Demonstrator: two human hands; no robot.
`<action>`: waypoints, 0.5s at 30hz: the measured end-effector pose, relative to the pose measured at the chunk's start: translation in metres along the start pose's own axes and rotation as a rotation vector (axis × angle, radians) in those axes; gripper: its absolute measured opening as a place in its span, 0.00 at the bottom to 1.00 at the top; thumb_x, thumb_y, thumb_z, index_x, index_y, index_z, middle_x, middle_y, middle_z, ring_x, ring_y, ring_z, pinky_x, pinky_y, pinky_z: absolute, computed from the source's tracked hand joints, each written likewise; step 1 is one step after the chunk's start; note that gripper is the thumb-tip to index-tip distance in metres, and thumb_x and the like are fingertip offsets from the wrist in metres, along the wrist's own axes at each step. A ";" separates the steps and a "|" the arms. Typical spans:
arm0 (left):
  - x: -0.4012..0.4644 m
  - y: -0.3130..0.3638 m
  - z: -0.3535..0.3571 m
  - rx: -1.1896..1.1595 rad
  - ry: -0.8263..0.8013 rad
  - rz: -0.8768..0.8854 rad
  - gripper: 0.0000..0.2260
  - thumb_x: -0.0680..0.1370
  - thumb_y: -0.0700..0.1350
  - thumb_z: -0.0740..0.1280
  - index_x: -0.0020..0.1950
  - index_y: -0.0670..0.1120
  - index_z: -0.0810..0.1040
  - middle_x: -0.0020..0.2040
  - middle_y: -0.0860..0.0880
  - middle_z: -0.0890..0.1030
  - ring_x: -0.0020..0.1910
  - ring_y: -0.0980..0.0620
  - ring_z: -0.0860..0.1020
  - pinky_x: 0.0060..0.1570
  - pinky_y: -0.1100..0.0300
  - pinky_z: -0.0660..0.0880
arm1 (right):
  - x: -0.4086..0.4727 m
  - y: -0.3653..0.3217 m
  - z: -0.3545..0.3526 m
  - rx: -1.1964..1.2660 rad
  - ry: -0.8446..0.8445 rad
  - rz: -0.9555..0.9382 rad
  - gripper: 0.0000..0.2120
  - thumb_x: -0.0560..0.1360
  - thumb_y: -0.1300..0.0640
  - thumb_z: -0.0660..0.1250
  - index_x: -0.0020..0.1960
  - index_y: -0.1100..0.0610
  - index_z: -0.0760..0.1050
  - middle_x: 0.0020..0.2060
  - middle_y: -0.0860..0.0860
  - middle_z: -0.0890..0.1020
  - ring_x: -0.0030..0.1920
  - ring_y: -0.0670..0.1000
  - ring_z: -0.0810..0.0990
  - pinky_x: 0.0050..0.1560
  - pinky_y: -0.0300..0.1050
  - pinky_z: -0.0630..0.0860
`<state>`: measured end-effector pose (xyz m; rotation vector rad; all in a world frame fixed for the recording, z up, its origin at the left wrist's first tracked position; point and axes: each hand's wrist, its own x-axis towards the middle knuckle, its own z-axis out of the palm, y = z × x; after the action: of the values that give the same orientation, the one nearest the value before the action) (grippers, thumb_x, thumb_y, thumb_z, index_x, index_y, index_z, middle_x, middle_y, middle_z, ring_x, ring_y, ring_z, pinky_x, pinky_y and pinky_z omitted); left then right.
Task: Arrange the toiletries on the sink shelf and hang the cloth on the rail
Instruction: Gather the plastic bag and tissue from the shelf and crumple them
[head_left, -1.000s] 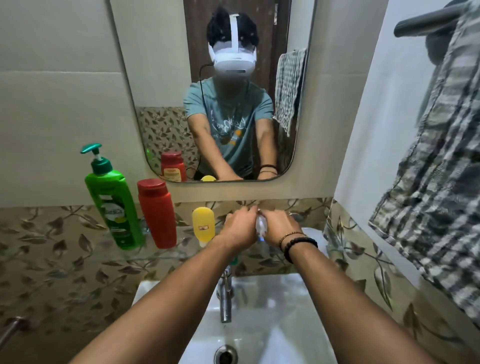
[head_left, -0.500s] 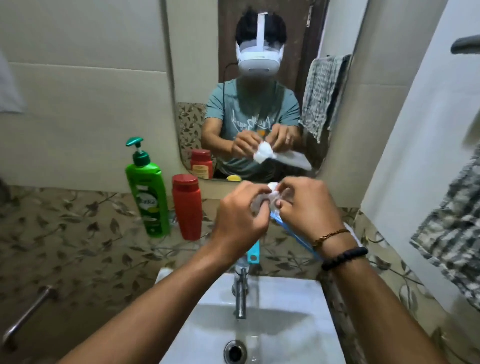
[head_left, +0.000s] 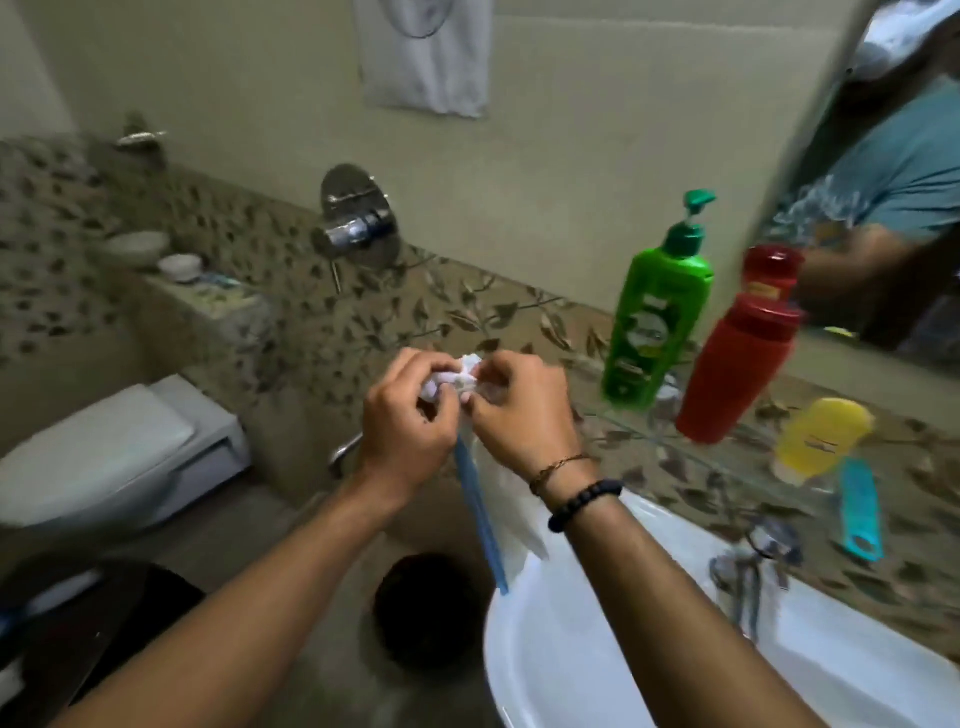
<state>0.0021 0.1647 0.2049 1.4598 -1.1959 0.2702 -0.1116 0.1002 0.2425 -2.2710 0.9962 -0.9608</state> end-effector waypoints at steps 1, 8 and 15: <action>-0.004 -0.025 -0.003 0.017 -0.017 -0.034 0.08 0.70 0.34 0.67 0.47 0.41 0.81 0.45 0.47 0.82 0.44 0.54 0.79 0.47 0.70 0.71 | 0.005 0.005 0.027 0.014 -0.029 0.020 0.04 0.67 0.58 0.72 0.42 0.54 0.80 0.37 0.51 0.85 0.39 0.50 0.81 0.37 0.39 0.71; -0.049 -0.198 0.033 0.057 -0.277 -0.298 0.07 0.74 0.34 0.70 0.51 0.41 0.82 0.50 0.44 0.81 0.49 0.47 0.81 0.49 0.57 0.77 | 0.033 0.087 0.196 -0.040 -0.204 0.246 0.04 0.70 0.56 0.70 0.42 0.56 0.80 0.39 0.54 0.85 0.40 0.53 0.83 0.37 0.40 0.73; -0.132 -0.339 0.098 0.026 -0.541 -0.430 0.12 0.72 0.31 0.69 0.54 0.40 0.81 0.52 0.43 0.80 0.51 0.47 0.80 0.53 0.64 0.73 | 0.024 0.209 0.331 -0.119 -0.350 0.524 0.07 0.68 0.55 0.72 0.44 0.55 0.80 0.42 0.54 0.85 0.43 0.54 0.83 0.41 0.41 0.76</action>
<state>0.1605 0.0830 -0.1268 1.8329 -1.2540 -0.4312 0.0588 -0.0018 -0.0954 -2.0064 1.4070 -0.2810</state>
